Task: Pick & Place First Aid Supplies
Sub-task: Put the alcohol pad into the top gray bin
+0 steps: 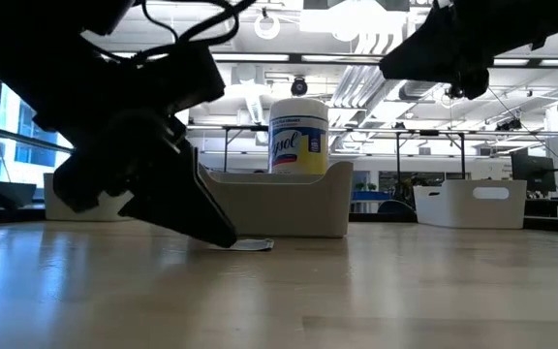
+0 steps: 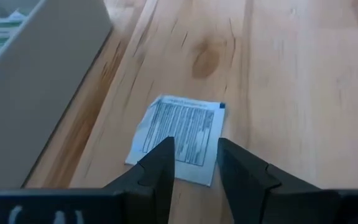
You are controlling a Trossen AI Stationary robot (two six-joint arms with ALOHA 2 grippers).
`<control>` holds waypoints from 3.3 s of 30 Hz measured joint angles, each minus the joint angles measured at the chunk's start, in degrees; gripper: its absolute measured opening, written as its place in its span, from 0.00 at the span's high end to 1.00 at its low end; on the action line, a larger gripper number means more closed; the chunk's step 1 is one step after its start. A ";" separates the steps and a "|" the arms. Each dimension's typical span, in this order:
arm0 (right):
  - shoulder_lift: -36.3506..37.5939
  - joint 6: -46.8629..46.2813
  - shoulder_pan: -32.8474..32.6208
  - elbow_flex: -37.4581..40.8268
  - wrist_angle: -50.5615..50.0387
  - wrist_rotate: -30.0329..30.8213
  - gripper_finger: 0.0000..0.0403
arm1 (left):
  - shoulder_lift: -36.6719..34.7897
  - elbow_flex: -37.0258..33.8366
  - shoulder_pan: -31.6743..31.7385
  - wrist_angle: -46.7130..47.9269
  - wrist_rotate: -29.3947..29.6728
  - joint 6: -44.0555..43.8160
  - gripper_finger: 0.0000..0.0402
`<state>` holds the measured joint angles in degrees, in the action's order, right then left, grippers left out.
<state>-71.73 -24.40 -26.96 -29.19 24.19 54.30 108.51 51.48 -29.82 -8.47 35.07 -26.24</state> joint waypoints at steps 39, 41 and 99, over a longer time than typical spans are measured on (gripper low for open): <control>-1.89 -0.03 -1.05 0.00 -1.43 -0.90 0.81 | -7.57 -0.07 -0.07 8.29 -11.10 5.71 0.70; -2.24 -0.22 -1.07 0.00 -1.59 -0.94 0.81 | -6.92 -0.07 -0.14 7.66 -12.16 6.91 0.70; -2.46 -1.16 -0.21 0.00 -2.42 -2.20 0.81 | -12.00 -5.88 -1.19 11.97 -17.09 2.25 0.64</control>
<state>-74.19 -25.56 -27.17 -29.19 21.76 52.10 96.51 45.61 -31.02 3.50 17.98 -23.99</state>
